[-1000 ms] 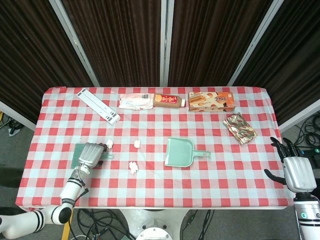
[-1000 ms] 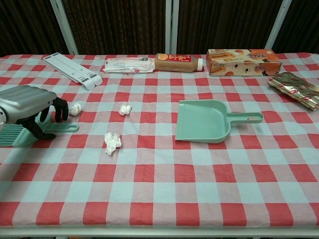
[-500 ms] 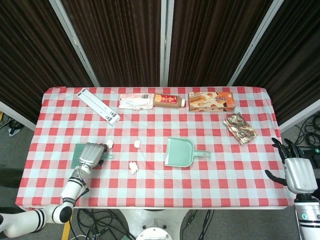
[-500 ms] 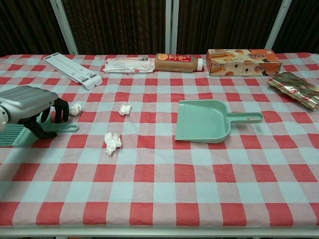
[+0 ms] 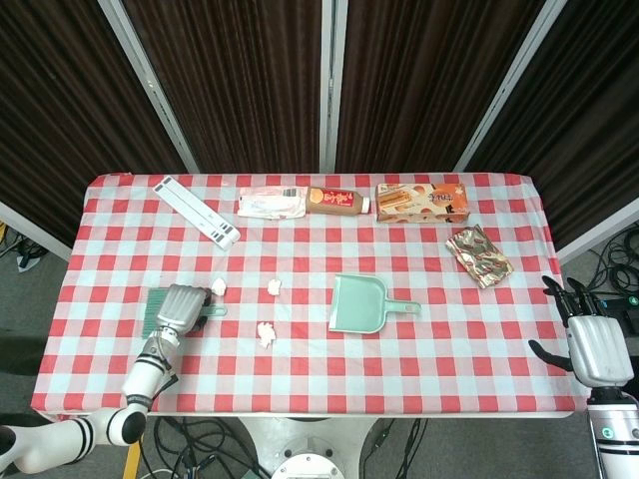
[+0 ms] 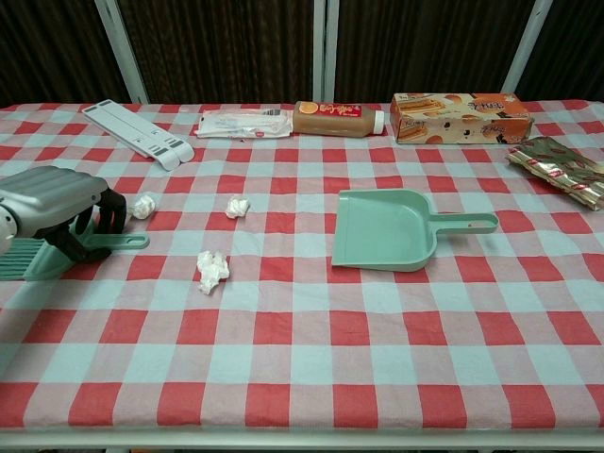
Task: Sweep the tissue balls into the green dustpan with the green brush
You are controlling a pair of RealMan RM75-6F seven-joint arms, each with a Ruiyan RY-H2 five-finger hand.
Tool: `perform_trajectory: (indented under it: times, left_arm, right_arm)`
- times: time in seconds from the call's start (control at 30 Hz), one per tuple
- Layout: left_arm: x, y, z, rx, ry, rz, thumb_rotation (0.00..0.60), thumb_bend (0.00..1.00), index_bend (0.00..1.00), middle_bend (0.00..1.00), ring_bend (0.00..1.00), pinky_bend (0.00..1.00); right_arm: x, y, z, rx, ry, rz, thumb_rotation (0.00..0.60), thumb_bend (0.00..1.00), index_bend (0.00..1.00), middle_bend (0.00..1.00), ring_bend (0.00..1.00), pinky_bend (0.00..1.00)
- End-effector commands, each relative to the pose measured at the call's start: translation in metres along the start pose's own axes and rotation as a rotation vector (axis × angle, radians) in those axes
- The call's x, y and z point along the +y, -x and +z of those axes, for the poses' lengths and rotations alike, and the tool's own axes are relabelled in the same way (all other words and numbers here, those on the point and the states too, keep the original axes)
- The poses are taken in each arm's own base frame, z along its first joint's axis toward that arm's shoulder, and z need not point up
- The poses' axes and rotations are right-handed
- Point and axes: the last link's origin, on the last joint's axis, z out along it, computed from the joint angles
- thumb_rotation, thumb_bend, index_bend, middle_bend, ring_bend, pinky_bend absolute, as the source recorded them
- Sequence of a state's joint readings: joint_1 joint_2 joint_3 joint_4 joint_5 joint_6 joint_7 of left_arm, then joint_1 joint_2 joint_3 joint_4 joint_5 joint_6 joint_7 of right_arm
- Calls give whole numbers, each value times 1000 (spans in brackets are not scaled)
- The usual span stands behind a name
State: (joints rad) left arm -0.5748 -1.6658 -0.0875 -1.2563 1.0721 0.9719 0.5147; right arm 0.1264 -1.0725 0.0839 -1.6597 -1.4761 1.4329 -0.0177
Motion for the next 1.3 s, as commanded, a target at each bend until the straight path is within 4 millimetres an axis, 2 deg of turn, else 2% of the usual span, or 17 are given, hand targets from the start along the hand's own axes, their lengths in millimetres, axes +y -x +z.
perform_trajectory:
  times: [0.03, 0.13, 0.3, 0.4, 0.57, 0.7, 0.83, 1.03, 1.3]
  left_arm:
    - [-1, -3, -2, 18, 9, -10, 600, 367, 490, 516, 553, 791]
    - [-5, -10, -5, 43, 30, -29, 600, 373, 493, 518, 554, 791]
    - [-12, -26, -15, 105, 73, -109, 600, 377, 493, 518, 554, 791]
    - [-16, -36, -21, 144, 103, -207, 600, 378, 493, 518, 554, 796]
    - [-24, -50, -27, 235, 142, -256, 600, 378, 494, 519, 553, 802]
    - [-28, -56, -29, 267, 162, -289, 600, 378, 501, 519, 553, 802]
    - [-29, -57, -33, 279, 174, -295, 600, 378, 504, 519, 552, 802]
    - [-30, -58, -37, 280, 180, -292, 600, 378, 510, 519, 552, 802]
    - [-29, -57, -37, 282, 185, -264, 600, 379, 515, 516, 551, 802]
  right_arm:
    - [-2, 4, 1, -23, -10, -5, 600, 83, 100, 251, 83, 180]
    - [-8, 12, 5, -92, -43, -34, 600, 130, 118, 257, 84, 188]
    - [-27, 24, 22, -147, -115, -63, 600, 146, 225, 319, 151, 259]
    - [-43, 34, 37, -182, -159, -64, 600, 146, 276, 352, 178, 284]
    - [-72, 58, 70, -278, -211, -74, 600, 146, 343, 385, 199, 296]
    - [-100, 80, 92, -320, -252, -103, 600, 146, 352, 389, 201, 300]
    - [-119, 98, 106, -326, -269, -151, 600, 146, 352, 388, 201, 302]
    - [-139, 116, 120, -326, -269, -233, 600, 109, 353, 406, 202, 302]
    - [-157, 134, 126, -320, -256, -241, 600, 95, 388, 464, 246, 311]
